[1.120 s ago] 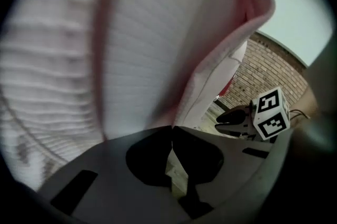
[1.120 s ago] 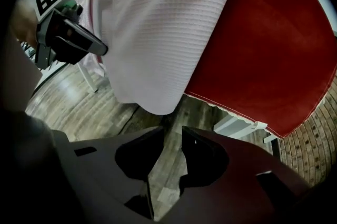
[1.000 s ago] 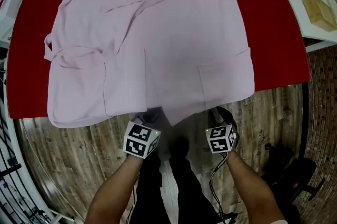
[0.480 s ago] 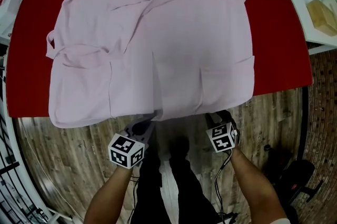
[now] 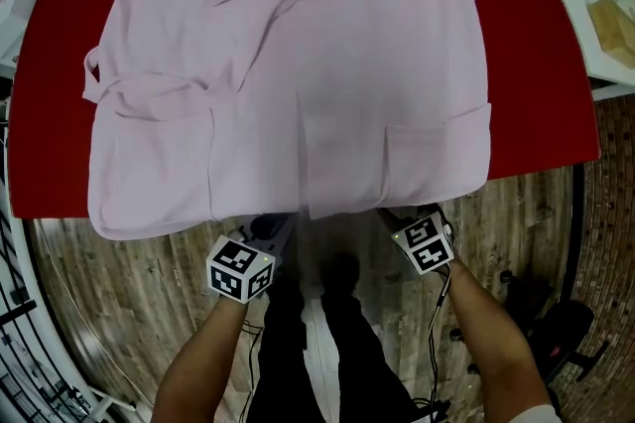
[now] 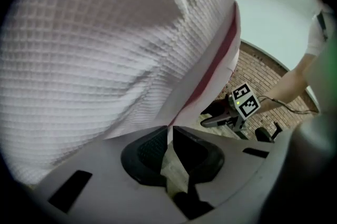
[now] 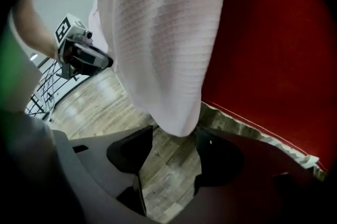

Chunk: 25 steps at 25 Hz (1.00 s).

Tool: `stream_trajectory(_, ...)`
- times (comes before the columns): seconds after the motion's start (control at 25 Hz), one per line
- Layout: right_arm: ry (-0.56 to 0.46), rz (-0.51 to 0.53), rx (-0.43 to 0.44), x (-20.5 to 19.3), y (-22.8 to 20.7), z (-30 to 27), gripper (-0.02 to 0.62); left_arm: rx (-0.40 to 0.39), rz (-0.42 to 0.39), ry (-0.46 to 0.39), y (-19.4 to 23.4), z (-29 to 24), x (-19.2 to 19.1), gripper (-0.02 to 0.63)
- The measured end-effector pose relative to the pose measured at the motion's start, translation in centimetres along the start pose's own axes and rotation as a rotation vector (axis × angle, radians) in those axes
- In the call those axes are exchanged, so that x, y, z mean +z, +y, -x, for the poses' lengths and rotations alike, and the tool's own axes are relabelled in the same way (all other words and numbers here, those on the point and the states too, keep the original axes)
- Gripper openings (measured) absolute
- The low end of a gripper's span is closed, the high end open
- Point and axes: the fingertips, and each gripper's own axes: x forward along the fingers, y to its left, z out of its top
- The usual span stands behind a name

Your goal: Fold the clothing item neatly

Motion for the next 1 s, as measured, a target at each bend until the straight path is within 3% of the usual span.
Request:
stream_trajectory(0.16,-0.017,0.06,0.029,0.9,-0.9,-0.2,0.249,0.006,-0.068,0.064,1.2,1.3,-2.5,0.079)
stream_trajectory(0.36,0.037,0.174,0.065,0.0,-2.5,0.2,0.252,0.062,-0.151,0.218,4.3,6.1,-8.8,0.141)
stream_trajectory(0.56,0.11,0.349,0.069,-0.7,-3.9,0.2,0.252,0.244,-0.155,0.316,11.4,12.9,-12.8,0.194)
stream_trajectory(0.76,0.136,0.409,0.083,-0.1,-4.0,-1.0,0.252,0.411,-0.109,0.324,18.3,16.8,-12.8,0.276)
stream_trajectory(0.88,0.125,0.432,0.083,0.9,-3.6,-1.8,0.252,0.407,-0.129,0.328,20.2,16.6,-11.7,0.306)
stream_trajectory(1.0,0.102,0.428,0.052,2.4,-3.8,-2.5,0.25,0.339,-0.215,0.352,20.0,14.1,-10.5,0.322)
